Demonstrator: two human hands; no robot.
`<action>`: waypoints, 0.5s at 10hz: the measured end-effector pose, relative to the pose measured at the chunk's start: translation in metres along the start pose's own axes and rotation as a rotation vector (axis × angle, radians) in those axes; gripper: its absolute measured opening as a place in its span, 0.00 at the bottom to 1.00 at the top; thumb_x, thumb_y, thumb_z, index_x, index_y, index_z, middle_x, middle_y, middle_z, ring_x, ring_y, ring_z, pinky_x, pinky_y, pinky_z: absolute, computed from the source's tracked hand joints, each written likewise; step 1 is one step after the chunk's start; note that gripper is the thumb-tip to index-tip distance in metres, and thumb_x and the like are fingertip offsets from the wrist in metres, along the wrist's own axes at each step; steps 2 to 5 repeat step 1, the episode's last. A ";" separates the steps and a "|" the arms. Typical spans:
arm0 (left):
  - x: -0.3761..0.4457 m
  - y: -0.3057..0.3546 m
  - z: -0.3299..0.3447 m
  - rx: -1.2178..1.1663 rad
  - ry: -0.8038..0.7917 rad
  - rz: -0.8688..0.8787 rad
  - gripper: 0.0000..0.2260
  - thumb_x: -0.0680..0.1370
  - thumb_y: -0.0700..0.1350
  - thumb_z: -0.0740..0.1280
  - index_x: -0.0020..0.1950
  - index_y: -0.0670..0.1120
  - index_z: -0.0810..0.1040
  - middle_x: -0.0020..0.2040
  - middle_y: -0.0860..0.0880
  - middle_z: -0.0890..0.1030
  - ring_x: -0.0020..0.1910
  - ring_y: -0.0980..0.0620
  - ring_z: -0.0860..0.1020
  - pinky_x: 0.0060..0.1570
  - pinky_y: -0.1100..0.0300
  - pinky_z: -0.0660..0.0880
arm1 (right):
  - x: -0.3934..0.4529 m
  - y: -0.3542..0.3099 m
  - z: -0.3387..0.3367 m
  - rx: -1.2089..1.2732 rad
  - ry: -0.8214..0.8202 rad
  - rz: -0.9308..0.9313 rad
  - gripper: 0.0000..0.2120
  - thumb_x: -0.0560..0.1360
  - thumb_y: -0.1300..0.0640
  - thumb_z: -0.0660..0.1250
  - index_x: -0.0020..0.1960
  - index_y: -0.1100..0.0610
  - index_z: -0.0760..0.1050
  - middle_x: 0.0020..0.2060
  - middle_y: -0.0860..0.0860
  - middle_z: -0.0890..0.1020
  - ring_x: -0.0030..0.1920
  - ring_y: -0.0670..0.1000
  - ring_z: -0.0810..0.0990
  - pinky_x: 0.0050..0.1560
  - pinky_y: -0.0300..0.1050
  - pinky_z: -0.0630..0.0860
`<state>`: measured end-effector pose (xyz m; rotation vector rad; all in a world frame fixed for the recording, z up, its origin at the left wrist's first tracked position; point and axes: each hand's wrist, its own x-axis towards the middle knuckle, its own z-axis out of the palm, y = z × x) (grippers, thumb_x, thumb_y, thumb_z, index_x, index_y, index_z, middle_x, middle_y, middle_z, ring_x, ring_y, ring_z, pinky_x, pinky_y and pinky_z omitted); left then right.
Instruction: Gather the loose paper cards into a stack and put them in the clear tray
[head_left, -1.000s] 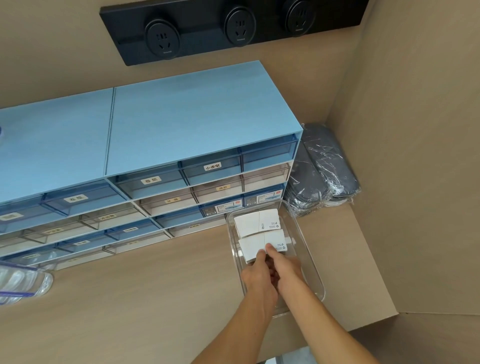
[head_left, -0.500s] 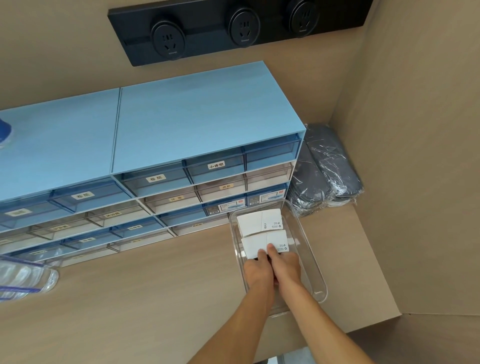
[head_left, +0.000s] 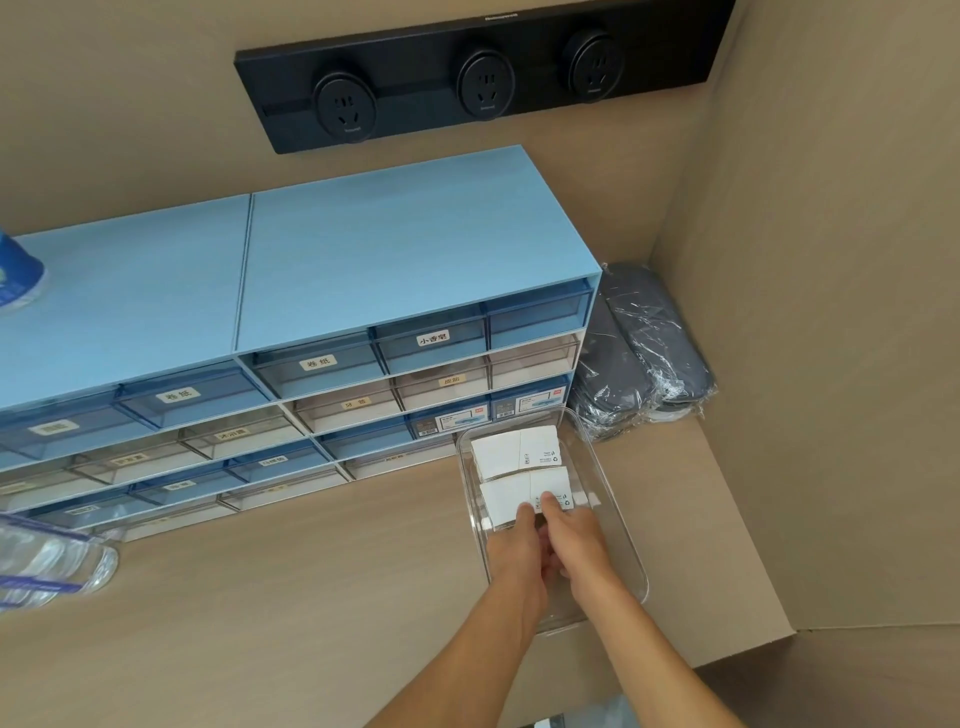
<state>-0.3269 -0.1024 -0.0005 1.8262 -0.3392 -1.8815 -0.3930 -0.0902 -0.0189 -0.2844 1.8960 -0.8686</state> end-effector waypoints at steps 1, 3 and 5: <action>-0.015 0.017 -0.006 0.036 -0.083 0.041 0.16 0.81 0.52 0.63 0.45 0.39 0.77 0.22 0.49 0.77 0.17 0.53 0.71 0.23 0.63 0.66 | -0.012 -0.017 -0.005 -0.008 0.048 -0.127 0.21 0.77 0.45 0.61 0.36 0.60 0.77 0.31 0.55 0.82 0.34 0.58 0.81 0.43 0.58 0.79; -0.015 0.017 -0.006 0.036 -0.083 0.041 0.16 0.81 0.52 0.63 0.45 0.39 0.77 0.22 0.49 0.77 0.17 0.53 0.71 0.23 0.63 0.66 | -0.012 -0.017 -0.005 -0.008 0.048 -0.127 0.21 0.77 0.45 0.61 0.36 0.60 0.77 0.31 0.55 0.82 0.34 0.58 0.81 0.43 0.58 0.79; -0.015 0.017 -0.006 0.036 -0.083 0.041 0.16 0.81 0.52 0.63 0.45 0.39 0.77 0.22 0.49 0.77 0.17 0.53 0.71 0.23 0.63 0.66 | -0.012 -0.017 -0.005 -0.008 0.048 -0.127 0.21 0.77 0.45 0.61 0.36 0.60 0.77 0.31 0.55 0.82 0.34 0.58 0.81 0.43 0.58 0.79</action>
